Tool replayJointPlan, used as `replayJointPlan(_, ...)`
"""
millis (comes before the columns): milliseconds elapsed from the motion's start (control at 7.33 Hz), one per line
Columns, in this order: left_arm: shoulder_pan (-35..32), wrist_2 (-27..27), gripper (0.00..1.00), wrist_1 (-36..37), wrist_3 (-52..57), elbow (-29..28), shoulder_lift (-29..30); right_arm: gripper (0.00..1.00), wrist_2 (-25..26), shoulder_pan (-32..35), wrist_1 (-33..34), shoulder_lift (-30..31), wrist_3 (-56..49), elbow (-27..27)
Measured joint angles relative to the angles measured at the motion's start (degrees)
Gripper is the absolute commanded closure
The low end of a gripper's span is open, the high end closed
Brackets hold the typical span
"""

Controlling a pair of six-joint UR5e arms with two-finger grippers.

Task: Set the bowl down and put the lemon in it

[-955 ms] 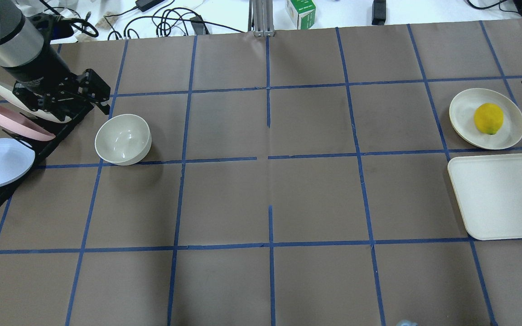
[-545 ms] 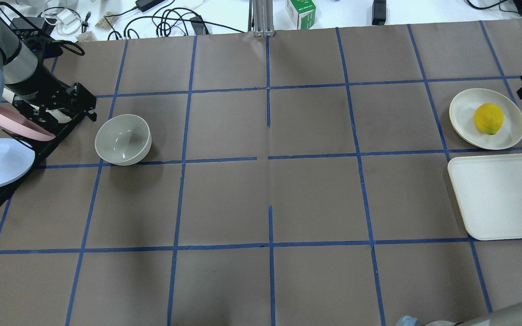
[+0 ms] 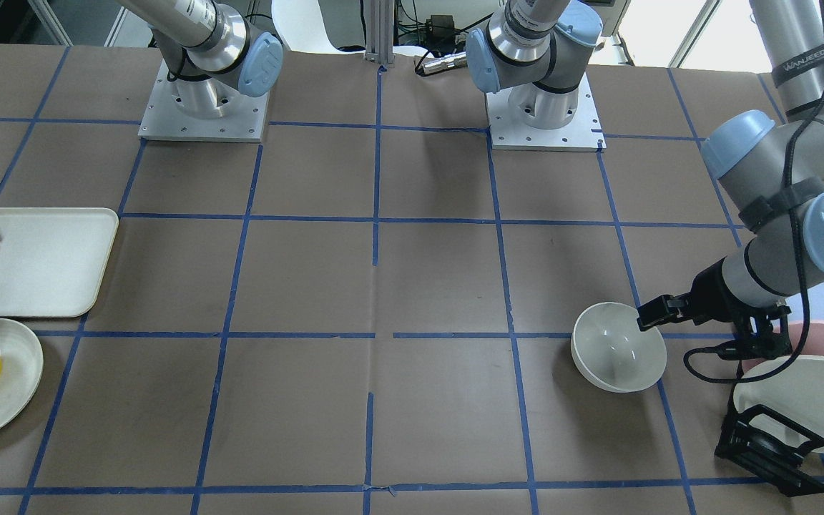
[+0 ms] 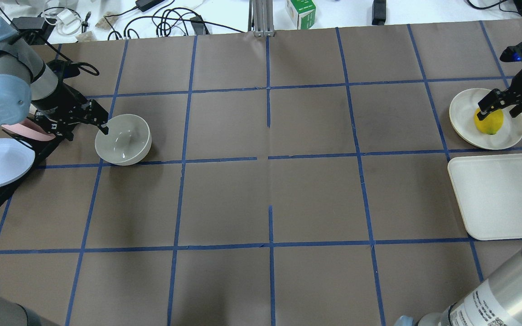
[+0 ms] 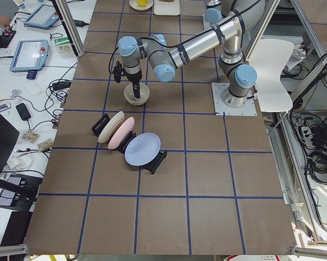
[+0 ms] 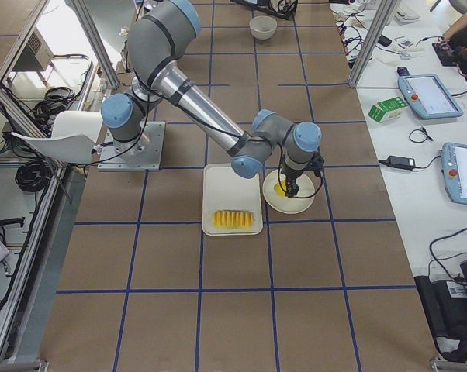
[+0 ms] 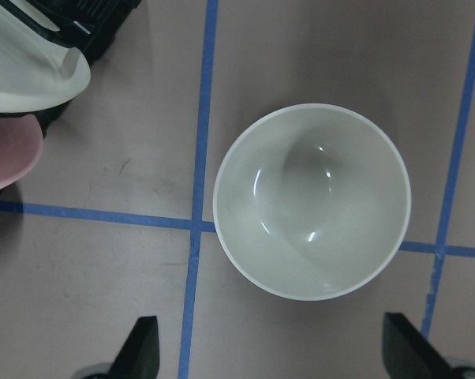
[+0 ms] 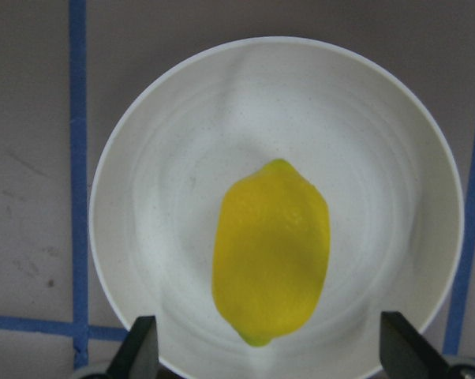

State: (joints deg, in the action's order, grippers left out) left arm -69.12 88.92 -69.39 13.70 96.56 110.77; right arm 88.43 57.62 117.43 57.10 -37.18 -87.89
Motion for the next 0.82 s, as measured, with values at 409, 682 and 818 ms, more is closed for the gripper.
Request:
replayJointPlan(409, -0.03, -0.25, 0.63, 1.89, 0.09, 0.03, 4.4, 1.0, 0.58, 0.21, 0.11, -1.0, 0.64, 0.22)
replayJointPlan(682, -0.04, -0.29, 1.0, 2.64, 0.25, 0.03, 5.83, 1.0, 0.73, 0.41, -1.93, 1.96, 1.26, 0.5)
replayJointPlan(818, -0.05, -0.35, 1.0, 2.72, 0.56, 0.01, 6.17, 1.0, 0.65, 0.8, -6.07, 5.93, 1.98, 0.82)
